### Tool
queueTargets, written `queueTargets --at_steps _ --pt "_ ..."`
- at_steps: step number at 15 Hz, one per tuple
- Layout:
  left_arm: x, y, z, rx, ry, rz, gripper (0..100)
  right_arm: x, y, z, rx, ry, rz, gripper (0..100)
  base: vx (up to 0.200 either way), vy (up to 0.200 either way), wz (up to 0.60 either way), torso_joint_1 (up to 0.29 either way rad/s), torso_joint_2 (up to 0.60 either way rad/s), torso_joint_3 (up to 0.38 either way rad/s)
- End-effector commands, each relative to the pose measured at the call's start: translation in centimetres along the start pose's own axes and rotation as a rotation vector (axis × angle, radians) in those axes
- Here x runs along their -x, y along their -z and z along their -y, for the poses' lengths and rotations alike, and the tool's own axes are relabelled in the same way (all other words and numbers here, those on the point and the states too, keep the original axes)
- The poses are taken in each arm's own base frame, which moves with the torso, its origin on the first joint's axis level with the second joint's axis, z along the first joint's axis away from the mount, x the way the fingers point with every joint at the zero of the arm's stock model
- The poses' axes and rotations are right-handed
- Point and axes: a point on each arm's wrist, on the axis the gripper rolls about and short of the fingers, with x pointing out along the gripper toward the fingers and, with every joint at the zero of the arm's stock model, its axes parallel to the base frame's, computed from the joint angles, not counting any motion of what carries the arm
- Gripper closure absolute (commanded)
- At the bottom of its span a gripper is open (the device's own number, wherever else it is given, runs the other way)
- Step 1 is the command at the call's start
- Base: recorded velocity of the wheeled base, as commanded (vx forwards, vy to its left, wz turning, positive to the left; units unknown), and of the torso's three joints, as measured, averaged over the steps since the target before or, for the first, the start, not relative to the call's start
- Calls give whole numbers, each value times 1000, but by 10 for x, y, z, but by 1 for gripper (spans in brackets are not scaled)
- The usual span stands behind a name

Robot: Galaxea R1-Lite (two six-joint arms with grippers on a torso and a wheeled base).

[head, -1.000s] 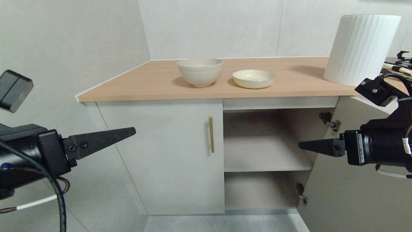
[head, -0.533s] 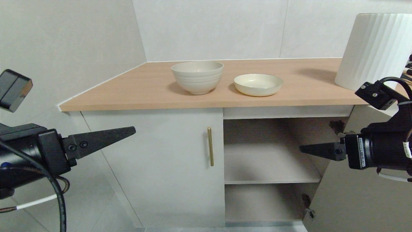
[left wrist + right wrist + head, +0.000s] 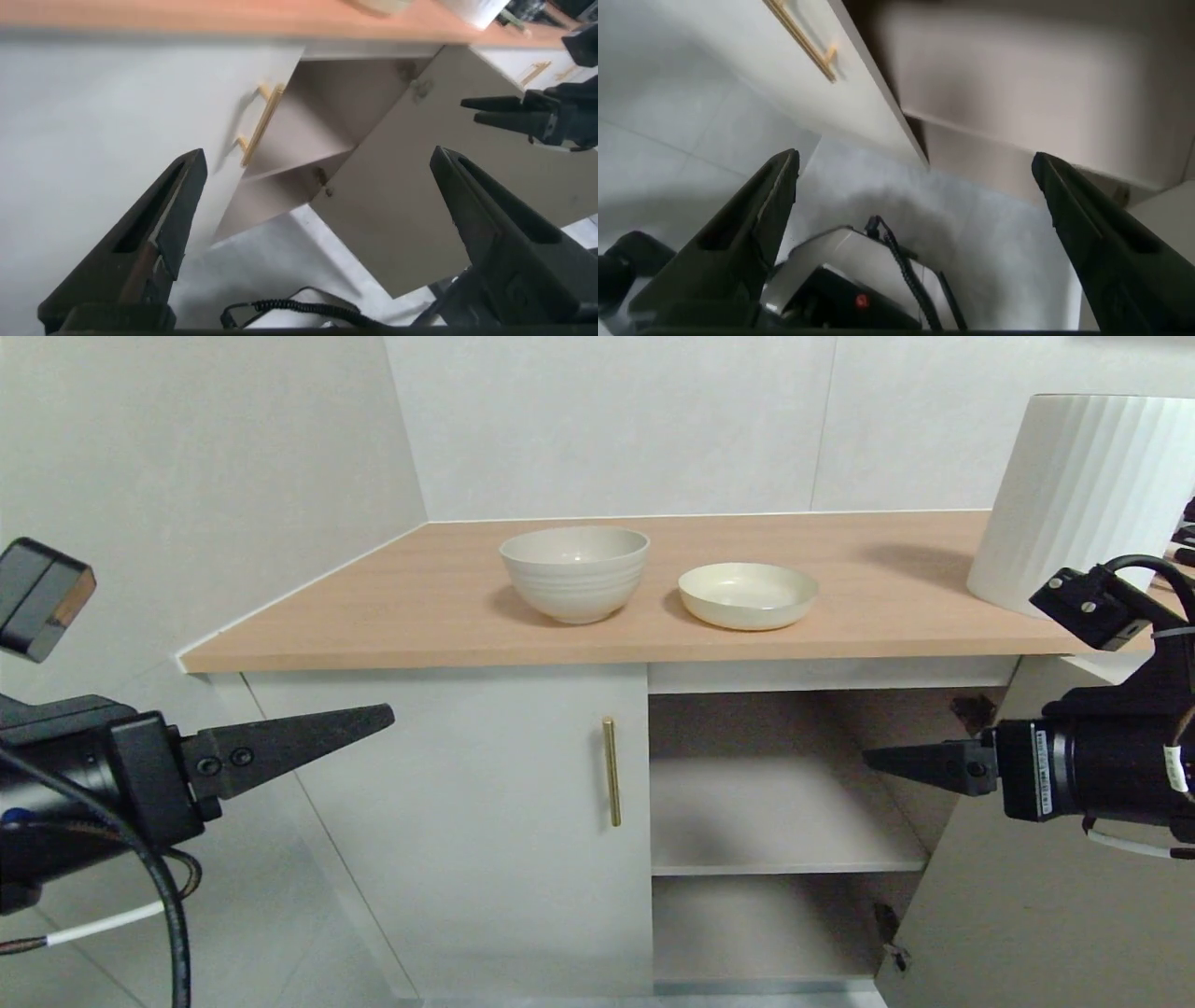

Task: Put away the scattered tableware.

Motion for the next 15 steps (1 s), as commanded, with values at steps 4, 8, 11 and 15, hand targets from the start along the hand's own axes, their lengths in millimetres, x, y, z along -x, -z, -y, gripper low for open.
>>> queueTargets --at_steps 4,8,11,15 --pt "-5 1 -3 10 -8 -15 0 -3 2 1 -2 3 -16 0 0 0 0 148 -441 -294" --pt "-8 2 -5 18 -12 -27 0 -5 3 1 -2 4 -20 0 0 0 0 181 -480 -288" --pt "-9 3 -6 20 -14 -32 0 -6 3 1 -2 5 -21 0 0 0 0 191 -474 -286" --pt "-9 4 -6 23 -12 -39 0 -7 3 1 -2 4 -23 0 0 0 0 206 -491 -282"
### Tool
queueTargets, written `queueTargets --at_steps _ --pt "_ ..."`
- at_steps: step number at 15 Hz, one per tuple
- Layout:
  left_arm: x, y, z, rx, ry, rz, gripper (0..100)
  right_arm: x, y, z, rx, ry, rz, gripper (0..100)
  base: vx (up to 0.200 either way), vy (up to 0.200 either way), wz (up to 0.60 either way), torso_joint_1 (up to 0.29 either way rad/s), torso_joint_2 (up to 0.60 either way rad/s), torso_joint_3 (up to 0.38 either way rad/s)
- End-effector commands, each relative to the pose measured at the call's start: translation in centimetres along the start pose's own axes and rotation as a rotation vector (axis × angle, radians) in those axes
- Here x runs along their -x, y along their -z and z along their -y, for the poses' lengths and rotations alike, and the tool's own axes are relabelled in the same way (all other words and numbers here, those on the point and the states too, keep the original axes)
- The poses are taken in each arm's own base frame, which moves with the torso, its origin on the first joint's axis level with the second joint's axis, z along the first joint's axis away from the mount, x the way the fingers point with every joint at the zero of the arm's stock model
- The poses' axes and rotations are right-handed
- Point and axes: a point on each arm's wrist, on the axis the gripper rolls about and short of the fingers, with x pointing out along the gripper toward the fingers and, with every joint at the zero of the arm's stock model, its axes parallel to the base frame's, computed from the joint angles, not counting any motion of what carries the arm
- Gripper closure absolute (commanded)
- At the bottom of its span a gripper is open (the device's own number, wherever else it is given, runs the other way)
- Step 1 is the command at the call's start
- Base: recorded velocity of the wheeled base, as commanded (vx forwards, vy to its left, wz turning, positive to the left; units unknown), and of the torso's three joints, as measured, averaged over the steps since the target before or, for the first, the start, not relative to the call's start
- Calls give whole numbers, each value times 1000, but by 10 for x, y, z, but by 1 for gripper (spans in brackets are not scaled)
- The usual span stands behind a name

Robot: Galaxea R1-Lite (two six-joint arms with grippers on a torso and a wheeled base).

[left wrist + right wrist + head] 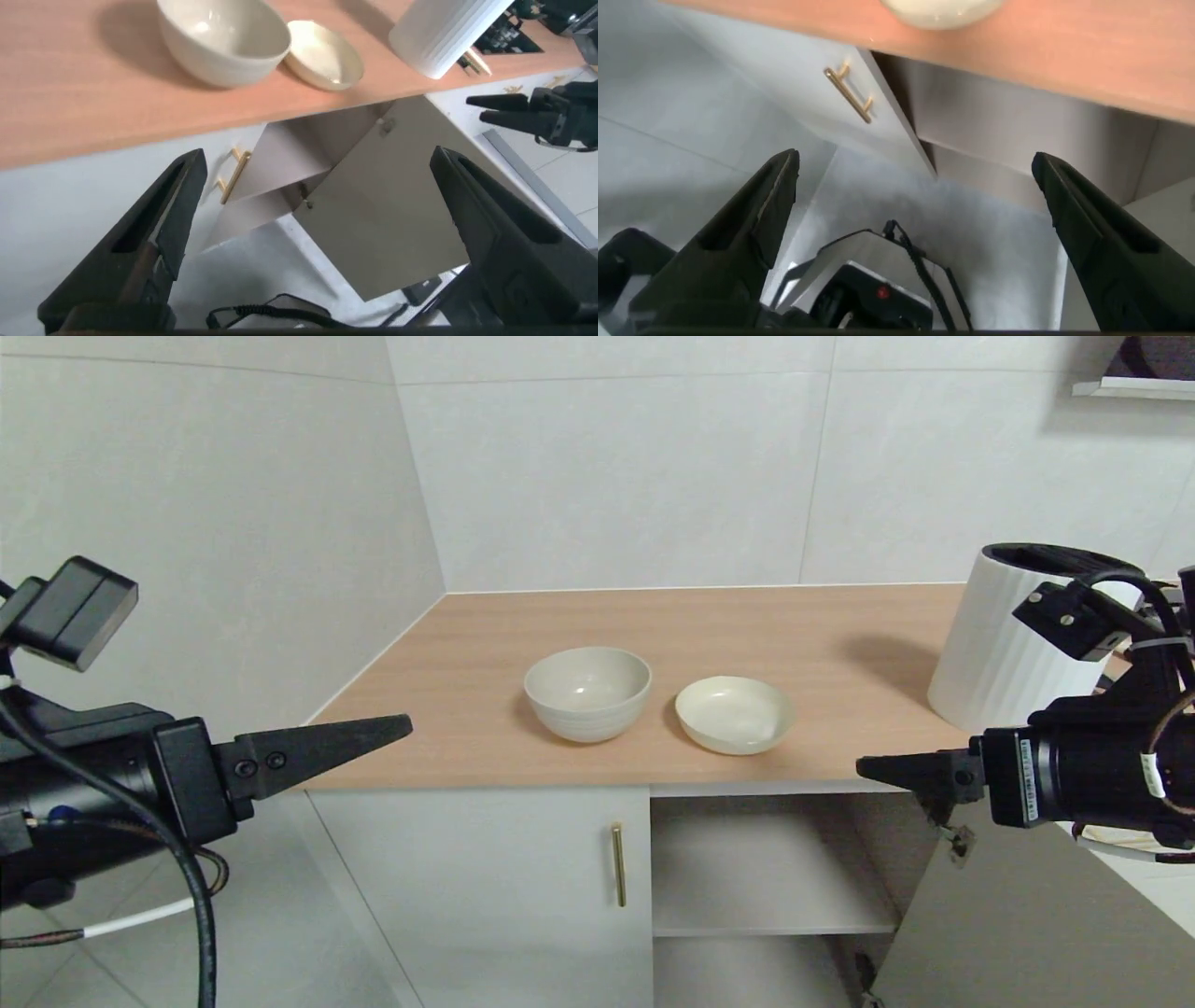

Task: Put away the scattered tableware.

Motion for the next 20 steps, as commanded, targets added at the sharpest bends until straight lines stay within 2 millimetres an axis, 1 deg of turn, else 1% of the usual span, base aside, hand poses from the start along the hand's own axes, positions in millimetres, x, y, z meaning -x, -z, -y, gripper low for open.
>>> queueTargets --at_steps 1,2,3,5,6,7,8,9,10,11,12,13,14,15,17,20 --pt "-3 1 -2 5 0 -11 0 -5 0 0 1 1 -9 0 0 0 0 232 -505 -286" --pt "-6 0 -3 9 0 -19 0 -11 -2 1 1 -1 0 0 0 0 0 144 -339 -188" --pt "-11 -3 -4 11 1 -24 0 -22 -4 1 6 -4 13 0 0 0 0 90 -178 -105" --pt "-25 -18 -5 13 -1 -25 0 -45 -10 3 62 -7 43 0 0 0 0 41 -88 -46" --pt "-30 -23 -6 17 -4 -31 0 -51 -16 2 63 -5 48 0 0 0 0 0 0 0" --pt "-43 -33 -9 33 -18 -66 0 -64 -26 3 50 13 16 0 0 0 0 0 0 0" --pt "-48 -39 -9 49 -31 -95 0 -69 -33 7 27 35 -16 0 0 0 0 0 0 0" --pt "-50 -41 -10 78 -59 -146 0 -75 -38 7 -3 46 -49 0 0 0 0 0 0 0" --pt "-56 -41 -13 102 -75 -190 0 -83 -40 9 -44 54 -63 0 0 0 0 0 0 0" --pt "-61 -38 -17 124 -107 -224 0 -86 -41 10 -97 61 -64 0 0 0 0 0 0 0" --pt "-63 -40 -18 137 -125 -219 0 -86 -43 11 -114 67 -55 0 0 0 0 0 0 0" --pt "-72 -45 -21 203 -185 -195 0 -88 -48 13 -128 96 -35 0 0 0 0 0 0 0" --pt "-82 -47 -23 246 -227 -184 0 -91 -48 14 -138 136 -25 0 0 0 0 0 0 0" --pt "-93 -45 -27 274 -275 -185 0 -99 -49 16 -157 179 -20 0 0 0 0 0 0 0" --pt "-118 -38 -30 305 -345 -199 0 -112 -48 17 -179 232 -18 0 0 0 0 0 0 0" --pt "-147 -26 -31 364 -375 -234 0 -127 -46 19 -188 266 9 0 0 0 0 0 0 0"
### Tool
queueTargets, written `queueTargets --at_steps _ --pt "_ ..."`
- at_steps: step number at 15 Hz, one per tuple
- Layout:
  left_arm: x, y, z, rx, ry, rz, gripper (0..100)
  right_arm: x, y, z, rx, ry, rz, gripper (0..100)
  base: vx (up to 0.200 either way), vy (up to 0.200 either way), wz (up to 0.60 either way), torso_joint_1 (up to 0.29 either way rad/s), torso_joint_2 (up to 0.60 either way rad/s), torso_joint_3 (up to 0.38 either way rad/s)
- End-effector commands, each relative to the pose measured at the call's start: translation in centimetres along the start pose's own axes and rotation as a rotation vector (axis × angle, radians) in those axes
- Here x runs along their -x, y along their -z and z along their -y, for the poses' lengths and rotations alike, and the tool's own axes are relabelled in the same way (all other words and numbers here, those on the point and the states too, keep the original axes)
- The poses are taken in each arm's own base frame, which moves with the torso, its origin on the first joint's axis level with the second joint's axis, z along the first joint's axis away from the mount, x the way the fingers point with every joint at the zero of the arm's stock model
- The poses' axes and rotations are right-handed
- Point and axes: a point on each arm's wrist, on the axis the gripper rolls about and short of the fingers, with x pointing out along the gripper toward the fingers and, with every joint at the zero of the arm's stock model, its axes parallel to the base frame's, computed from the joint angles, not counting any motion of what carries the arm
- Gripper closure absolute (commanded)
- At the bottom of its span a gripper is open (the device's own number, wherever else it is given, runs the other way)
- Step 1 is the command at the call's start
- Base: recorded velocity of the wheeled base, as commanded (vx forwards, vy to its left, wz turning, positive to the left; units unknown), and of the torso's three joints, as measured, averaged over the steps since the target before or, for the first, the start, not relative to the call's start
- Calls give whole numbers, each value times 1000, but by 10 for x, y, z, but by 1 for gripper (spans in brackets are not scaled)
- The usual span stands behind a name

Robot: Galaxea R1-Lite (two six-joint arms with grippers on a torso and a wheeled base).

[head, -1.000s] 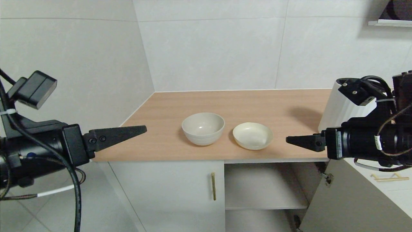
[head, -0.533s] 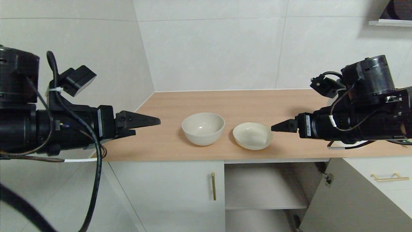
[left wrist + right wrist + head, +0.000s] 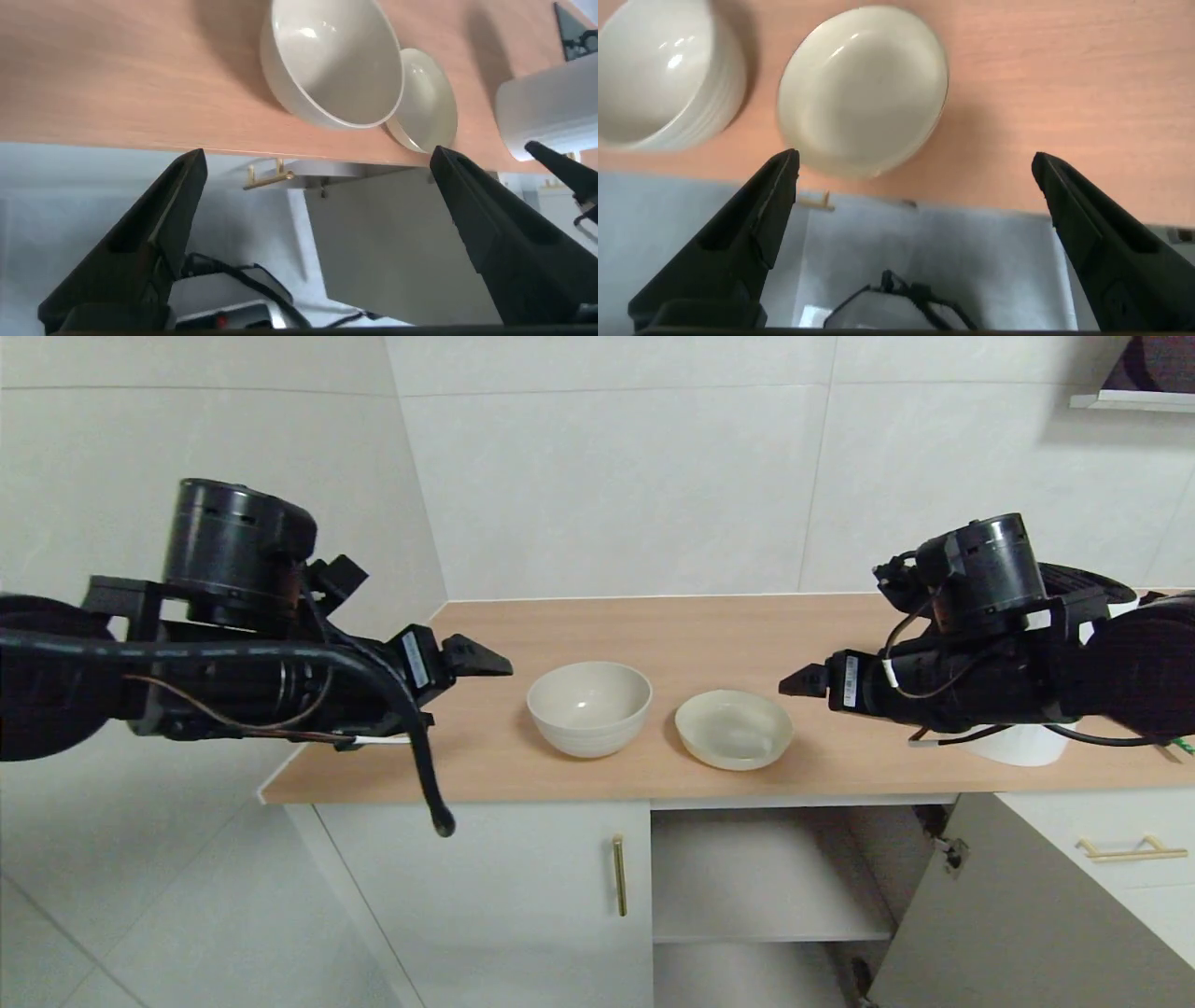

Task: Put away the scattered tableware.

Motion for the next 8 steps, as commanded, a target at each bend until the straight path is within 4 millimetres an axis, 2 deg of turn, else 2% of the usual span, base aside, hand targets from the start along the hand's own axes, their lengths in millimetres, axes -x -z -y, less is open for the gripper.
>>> queueTargets --at_steps 1,2,3,4,6,8 --pt "-40 10 0 45 -36 -77 0 -15 6 -1 -5 10 -16 0 0 0 0 0 0 0" --pt "-52 12 1 54 -48 -92 0 -16 7 -2 -5 7 -13 0 0 0 0 0 0 0" --pt "-57 12 1 63 -57 -92 0 -17 7 -2 -7 6 -11 0 0 0 0 0 0 0" --pt "-74 14 2 95 -95 -84 0 -18 8 -2 -9 8 -14 0 0 0 0 0 0 0" --pt "-95 11 1 135 -148 -38 0 -19 8 -2 -10 8 -17 0 0 0 0 0 0 0" --pt "-106 10 0 141 -172 5 0 -19 8 -1 -11 9 -17 0 0 0 0 0 0 0"
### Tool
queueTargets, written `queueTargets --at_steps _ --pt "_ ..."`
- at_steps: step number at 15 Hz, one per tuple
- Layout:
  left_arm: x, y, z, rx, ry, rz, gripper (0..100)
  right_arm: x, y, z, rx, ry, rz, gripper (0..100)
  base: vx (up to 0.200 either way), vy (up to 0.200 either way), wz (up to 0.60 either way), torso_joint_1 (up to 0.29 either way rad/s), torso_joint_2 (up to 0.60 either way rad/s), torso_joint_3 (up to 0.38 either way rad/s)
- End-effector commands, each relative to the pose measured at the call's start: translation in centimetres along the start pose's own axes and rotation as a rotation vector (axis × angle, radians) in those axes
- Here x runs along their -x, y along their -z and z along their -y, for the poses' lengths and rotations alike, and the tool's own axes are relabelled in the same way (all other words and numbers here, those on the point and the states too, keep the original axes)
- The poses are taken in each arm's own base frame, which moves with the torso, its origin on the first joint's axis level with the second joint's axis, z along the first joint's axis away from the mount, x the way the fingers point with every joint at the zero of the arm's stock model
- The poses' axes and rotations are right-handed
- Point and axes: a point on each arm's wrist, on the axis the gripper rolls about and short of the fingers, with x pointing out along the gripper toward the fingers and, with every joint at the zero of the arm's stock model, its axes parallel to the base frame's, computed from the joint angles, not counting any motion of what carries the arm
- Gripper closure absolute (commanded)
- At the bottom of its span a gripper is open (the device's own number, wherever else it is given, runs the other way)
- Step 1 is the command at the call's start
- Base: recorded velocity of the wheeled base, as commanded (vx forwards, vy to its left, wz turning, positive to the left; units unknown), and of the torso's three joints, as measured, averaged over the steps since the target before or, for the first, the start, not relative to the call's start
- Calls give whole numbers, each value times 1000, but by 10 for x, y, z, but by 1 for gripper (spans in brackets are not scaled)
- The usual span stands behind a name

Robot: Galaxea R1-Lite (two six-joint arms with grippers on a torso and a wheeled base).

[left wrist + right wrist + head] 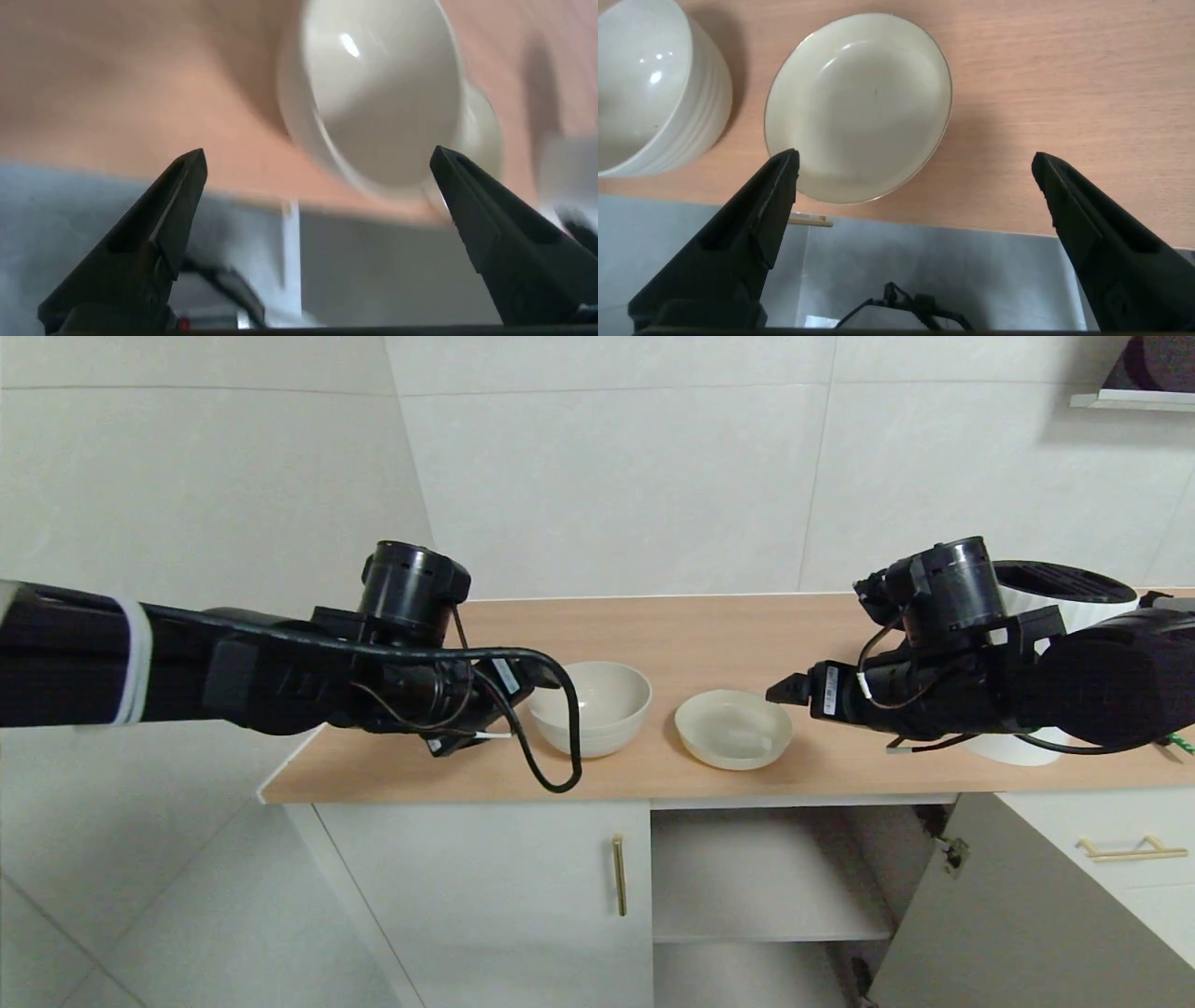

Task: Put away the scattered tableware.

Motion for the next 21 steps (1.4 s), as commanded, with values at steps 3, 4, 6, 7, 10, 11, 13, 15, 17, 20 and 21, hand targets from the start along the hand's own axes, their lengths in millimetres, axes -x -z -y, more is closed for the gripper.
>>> queueTargets --at_steps 3,4,6,7,10,11,13,15,17,20,21 --pt "-32 4 -2 5 -3 21 0 0 1 0 1 0 -2 0 0 0 0 0 0 0" --pt "-34 4 -2 5 -3 23 0 0 1 0 1 0 -2 0 0 0 0 0 0 0" --pt "-44 7 -4 5 -5 21 0 0 1 0 1 0 -2 0 0 0 0 0 0 0" --pt "-43 6 -4 5 -1 22 0 0 1 0 1 0 -2 0 0 0 0 0 0 0" --pt "-40 6 -3 4 2 25 100 0 1 0 1 0 -2 0 0 0 0 0 0 0" --pt "-40 5 -3 4 3 26 100 0 1 0 1 0 -2 0 0 0 0 0 0 0" --pt "-39 5 -3 4 4 27 100 0 1 0 1 0 -2 0 0 0 0 0 0 0" --pt "-33 2 -1 5 12 36 100 1 0 0 1 -1 1 0 0 0 0 0 0 0" --pt "-27 1 0 6 21 42 100 0 1 0 1 0 -2 0 0 0 0 0 0 0" --pt "-17 0 1 3 31 47 100 -5 1 0 5 14 -3 0 0 0 0 0 0 0" --pt "-15 0 1 3 35 47 100 -7 2 0 6 30 -2 0 0 0 0 0 0 0"
